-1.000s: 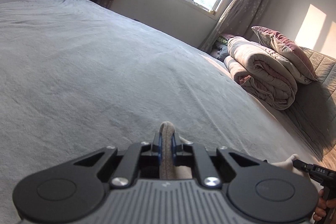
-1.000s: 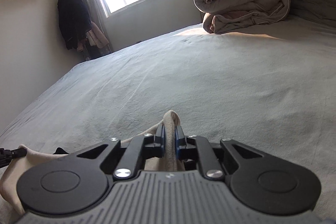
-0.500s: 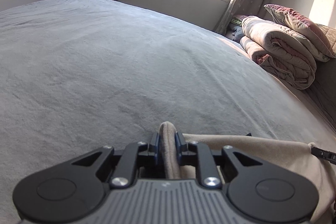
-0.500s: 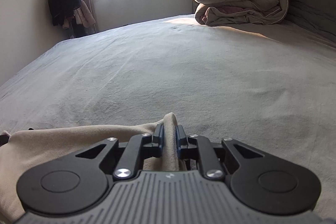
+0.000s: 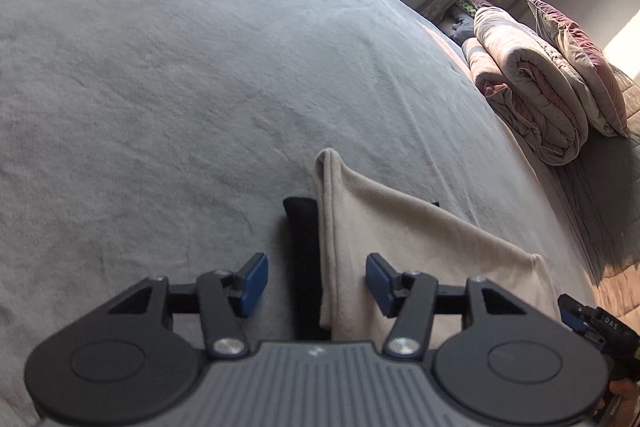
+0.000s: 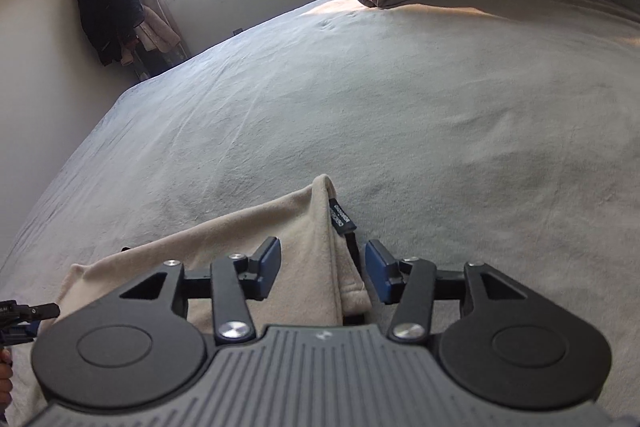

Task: Fold clothes
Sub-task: 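Lower the folded beige tee with both grippers and open them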

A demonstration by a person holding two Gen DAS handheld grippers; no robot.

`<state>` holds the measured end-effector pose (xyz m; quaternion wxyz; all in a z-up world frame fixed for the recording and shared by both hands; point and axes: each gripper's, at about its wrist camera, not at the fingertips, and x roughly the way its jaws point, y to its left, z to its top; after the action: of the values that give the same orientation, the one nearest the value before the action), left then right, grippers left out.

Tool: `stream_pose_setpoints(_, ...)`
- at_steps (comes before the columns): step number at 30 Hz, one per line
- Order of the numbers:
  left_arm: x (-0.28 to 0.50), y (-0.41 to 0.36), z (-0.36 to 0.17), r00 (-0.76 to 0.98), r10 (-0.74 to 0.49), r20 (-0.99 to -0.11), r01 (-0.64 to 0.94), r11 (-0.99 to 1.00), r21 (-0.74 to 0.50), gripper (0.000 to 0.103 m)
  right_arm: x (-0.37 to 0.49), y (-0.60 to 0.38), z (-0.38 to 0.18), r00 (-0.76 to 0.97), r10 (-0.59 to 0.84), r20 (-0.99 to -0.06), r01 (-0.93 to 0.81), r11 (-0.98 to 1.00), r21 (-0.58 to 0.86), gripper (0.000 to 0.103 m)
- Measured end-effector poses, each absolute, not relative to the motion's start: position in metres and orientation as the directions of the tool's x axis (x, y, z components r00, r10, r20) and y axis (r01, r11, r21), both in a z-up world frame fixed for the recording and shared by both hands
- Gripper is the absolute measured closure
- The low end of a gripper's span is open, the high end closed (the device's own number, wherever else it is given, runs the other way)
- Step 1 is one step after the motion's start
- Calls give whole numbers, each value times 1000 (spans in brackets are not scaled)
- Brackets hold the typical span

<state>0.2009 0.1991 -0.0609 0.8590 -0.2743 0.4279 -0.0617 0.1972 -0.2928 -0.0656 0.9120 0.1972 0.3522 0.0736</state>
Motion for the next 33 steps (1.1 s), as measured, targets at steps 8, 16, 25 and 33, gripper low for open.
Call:
stream_pose_setpoints(8,185,200,-85,596,-471,-651,-173,715,-677,46,193,-287,-83,700,359,-617,44,842,538,50)
stream_pose_setpoints(16,184,174,-87,656,-395,-643,-176,748,-640,73,189,-277,-95,682,414,-603,81,777,625,78)
stream_pose_setpoints(25,162,171,-54,671,-392,-629,-173,742,-647,79,163,-287,-55,721,416,-555,64,757,650,86)
stream_pose_setpoints(33,110,168,-48,605,-404,-686,-178,771,-612,78,115,-288,-39,683,405,-609,81,786,613,86)
